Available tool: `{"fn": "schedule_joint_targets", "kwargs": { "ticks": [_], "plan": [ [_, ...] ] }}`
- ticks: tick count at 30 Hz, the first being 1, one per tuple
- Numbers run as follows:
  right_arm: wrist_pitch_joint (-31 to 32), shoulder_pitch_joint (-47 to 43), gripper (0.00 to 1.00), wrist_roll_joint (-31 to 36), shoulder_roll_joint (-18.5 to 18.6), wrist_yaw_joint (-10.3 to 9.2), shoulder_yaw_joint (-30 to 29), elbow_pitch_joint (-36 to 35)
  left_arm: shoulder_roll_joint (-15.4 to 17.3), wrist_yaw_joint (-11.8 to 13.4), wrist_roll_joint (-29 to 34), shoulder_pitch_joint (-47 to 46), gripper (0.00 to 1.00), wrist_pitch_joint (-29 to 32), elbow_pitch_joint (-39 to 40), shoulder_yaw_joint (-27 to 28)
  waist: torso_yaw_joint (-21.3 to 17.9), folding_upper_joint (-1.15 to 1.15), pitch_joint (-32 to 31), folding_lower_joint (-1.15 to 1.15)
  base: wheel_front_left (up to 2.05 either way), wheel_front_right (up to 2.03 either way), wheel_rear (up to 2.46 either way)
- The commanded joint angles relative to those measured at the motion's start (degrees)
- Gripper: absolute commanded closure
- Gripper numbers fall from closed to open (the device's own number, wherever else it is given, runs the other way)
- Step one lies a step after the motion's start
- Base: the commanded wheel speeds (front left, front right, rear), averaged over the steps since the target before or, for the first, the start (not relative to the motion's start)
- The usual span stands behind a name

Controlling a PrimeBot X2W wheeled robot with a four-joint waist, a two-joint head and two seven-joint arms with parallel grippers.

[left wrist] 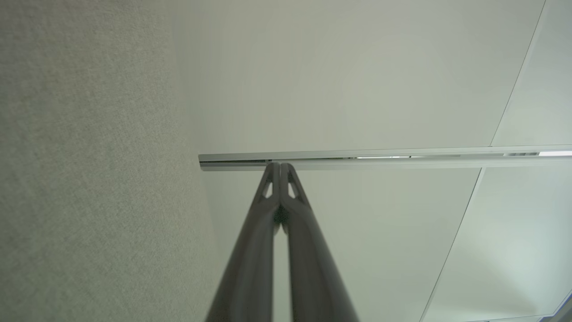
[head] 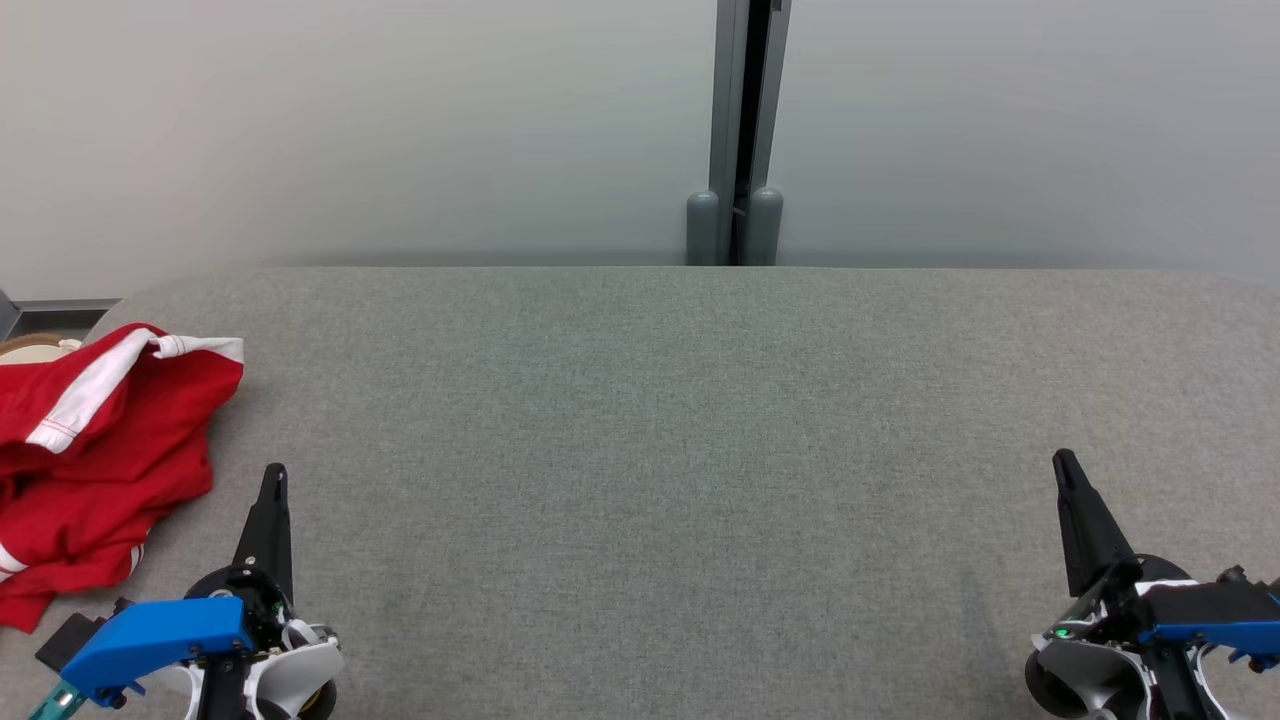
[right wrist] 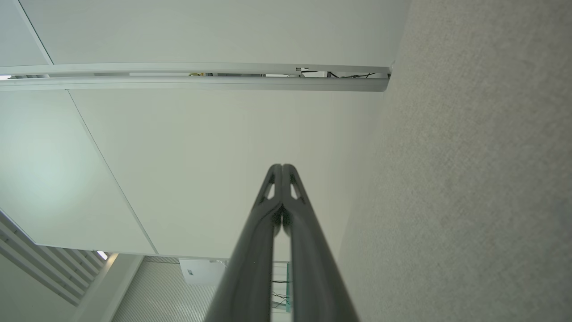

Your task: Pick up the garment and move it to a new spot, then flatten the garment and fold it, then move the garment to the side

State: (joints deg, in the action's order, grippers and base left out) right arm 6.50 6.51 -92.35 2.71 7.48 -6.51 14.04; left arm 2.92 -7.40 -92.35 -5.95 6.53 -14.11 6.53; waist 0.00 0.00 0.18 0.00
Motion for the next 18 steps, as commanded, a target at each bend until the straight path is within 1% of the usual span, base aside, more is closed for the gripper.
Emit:
{"fn": "schedule_joint_targets", "kwargs": {
  "ticks": [1, 18],
  "plan": [
    [0.2, -0.6, 1.0, -0.2, 0.3, 0.02, -0.1, -0.2, -0.1, -0.2, -0.1, -0.6, 1.0, 0.2, 0.3, 0.0, 0.0, 0.0, 0.0, 0.0, 0.0, 0.0, 0.0],
    [0.2, -0.6, 1.0, -0.2, 0.3, 0.02, -0.1, -0.2, -0.1, -0.2, -0.1, -0.6, 1.0, 0.2, 0.3, 0.0, 0.0, 0.0, 0.0, 0.0, 0.0, 0.0, 0.0]
  ]
}}
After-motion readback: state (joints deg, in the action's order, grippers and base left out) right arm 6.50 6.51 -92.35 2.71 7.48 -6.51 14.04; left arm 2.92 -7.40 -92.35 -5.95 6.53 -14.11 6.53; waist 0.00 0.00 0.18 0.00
